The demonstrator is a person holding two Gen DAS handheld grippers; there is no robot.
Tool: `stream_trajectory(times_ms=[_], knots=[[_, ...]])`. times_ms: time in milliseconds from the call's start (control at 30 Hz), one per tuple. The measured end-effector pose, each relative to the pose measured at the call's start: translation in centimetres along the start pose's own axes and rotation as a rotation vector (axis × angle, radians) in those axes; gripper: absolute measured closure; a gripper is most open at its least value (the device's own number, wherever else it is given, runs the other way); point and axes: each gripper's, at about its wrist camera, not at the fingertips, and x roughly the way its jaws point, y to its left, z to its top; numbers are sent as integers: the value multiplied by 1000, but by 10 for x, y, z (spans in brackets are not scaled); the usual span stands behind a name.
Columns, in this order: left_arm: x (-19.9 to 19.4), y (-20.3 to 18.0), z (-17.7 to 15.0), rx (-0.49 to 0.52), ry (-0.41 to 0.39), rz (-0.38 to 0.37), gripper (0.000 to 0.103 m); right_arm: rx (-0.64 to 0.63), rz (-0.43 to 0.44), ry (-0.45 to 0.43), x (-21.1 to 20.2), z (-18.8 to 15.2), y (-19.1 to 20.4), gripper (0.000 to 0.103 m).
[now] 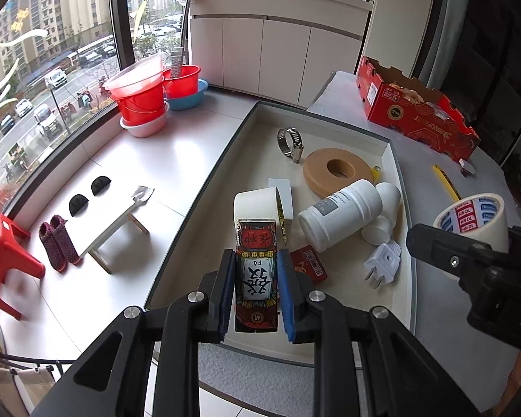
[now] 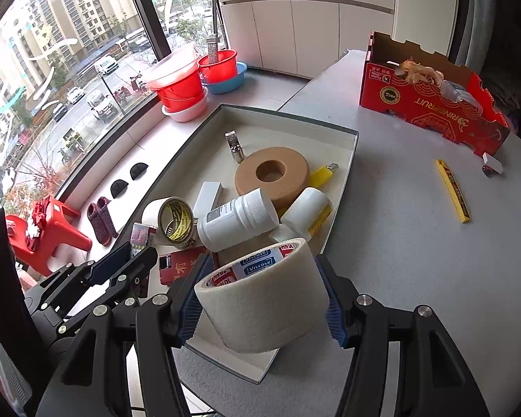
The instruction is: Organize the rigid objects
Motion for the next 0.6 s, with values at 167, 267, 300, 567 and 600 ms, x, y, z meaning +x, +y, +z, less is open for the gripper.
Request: stream_trajectory(times_ms=[167,267,300,567,600], knots=[[7,-4,4,13,3,7,78,1,-2,9,5,2,1,43],[8,-5,6,12,5,5,78,0,-3,15,8,3,1,43],[9,-5,6,13,6,5,78,-2,-4,16,9,4,1,43],[13,-8,9,22,13,11,78,-7,-3,30,15,7,3,43],[13,-8,9,23,14,11,78,-7,-3,32,16,7,3,43]])
